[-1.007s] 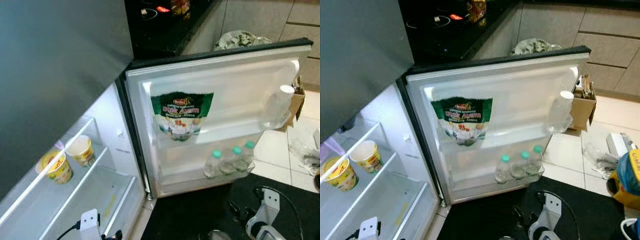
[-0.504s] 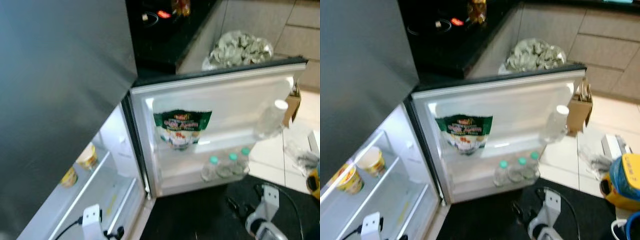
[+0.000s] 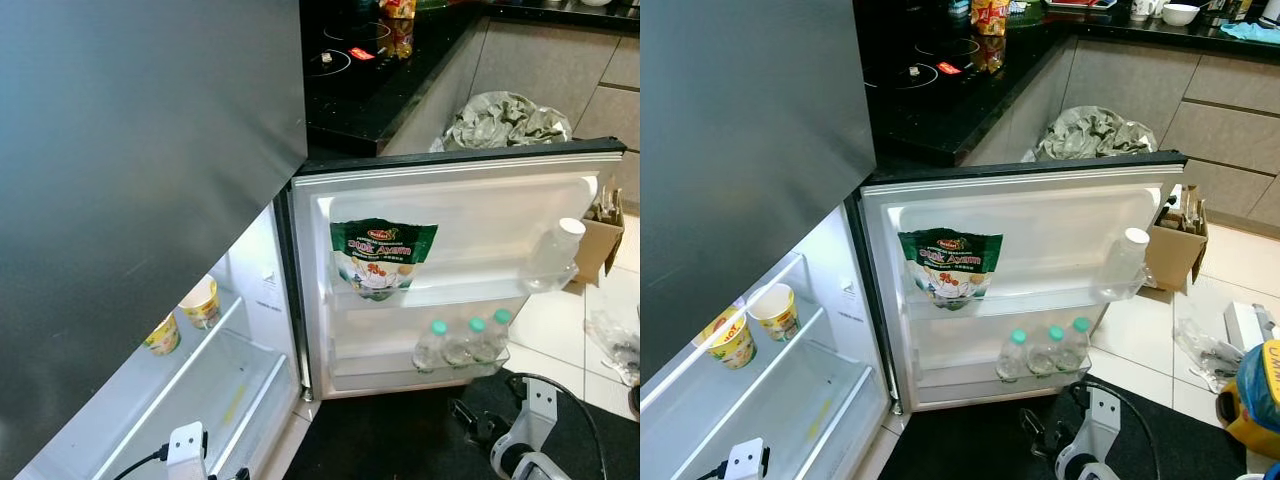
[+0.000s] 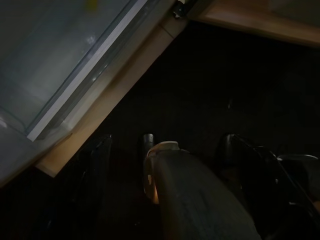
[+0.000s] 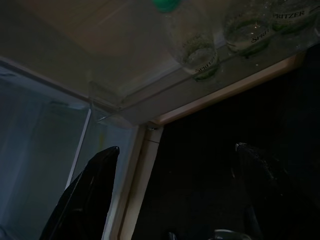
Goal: Restocking fridge
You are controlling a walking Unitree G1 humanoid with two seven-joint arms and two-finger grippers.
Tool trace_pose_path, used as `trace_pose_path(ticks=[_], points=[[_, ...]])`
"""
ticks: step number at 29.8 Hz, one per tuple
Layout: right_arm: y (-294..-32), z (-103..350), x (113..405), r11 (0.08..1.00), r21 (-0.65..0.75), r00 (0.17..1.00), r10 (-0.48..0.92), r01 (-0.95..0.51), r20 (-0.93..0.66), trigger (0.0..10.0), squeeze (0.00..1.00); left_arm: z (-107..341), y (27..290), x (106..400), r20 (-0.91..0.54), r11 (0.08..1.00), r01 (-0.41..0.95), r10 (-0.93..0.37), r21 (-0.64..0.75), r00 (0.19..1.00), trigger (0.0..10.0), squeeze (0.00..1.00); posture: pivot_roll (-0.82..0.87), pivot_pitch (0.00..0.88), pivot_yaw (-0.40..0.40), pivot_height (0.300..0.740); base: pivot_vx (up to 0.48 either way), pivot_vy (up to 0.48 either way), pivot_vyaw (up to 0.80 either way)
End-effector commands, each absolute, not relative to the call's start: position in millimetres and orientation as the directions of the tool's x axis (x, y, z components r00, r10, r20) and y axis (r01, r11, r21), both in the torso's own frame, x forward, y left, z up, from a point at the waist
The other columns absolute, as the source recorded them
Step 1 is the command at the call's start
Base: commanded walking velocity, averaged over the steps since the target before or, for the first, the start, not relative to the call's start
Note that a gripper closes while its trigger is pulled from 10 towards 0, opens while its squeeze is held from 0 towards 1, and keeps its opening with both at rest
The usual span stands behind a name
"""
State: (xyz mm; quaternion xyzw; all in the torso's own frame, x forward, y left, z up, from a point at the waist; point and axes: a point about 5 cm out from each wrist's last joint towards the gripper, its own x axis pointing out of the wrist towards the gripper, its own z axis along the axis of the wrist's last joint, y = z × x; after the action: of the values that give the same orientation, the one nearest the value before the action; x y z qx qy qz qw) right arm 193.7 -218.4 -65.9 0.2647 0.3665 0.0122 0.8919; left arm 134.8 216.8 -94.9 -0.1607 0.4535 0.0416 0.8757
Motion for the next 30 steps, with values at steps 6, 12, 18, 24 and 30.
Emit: trace_pose_path(ticks=[6, 12, 18, 24, 30], points=[[-218, -69, 190, 0.881, 0.442, 0.695, 0.211, 0.17, -0.688, 10.0, 0.0, -98, 206, 133, -0.824, 0.932, -0.258, -0.069, -0.254, 0.563, 10.0, 0.0, -0.02, 0.0, -0.012, 0.74, 0.0, 0.0, 0.0], [-221, -74, 186, 0.912, 0.345, 0.645, 0.129, 0.22, -0.754, 10.0, 0.0, -99, 202, 134, -0.822, 0.935, -0.241, -0.083, -0.26, 0.563, 10.0, 0.0, -0.03, 0.0, -0.007, 0.74, 0.0, 0.0, 0.0], [-216, -80, 176, 0.918, 0.325, 0.62, 0.121, 0.228, -0.775, 10.0, 0.0, -99, 204, 133, -0.824, 0.938, -0.233, -0.084, -0.255, 0.561, 10.0, 0.0, -0.02, 0.0, 0.002, 0.74, 0.0, 0.0, 0.0], [-214, -84, 168, 0.922, 0.306, 0.596, 0.111, 0.236, -0.795, 10.0, 0.0, -99, 209, 129, -0.83, 0.942, -0.231, -0.078, -0.242, 0.552, 10.0, 0.0, -0.02, 0.0, 0.021, 0.74, 0.0, 0.0, 0.0], [-216, -84, 168, 0.925, 0.287, 0.596, 0.087, 0.249, -0.799, 10.0, 0.0, -98, 211, 131, -0.824, 0.94, -0.229, -0.085, -0.252, 0.56, 10.0, 0.0, -0.02, 0.0, 0.018, 0.74, 0.0, 0.0, 0.0]])
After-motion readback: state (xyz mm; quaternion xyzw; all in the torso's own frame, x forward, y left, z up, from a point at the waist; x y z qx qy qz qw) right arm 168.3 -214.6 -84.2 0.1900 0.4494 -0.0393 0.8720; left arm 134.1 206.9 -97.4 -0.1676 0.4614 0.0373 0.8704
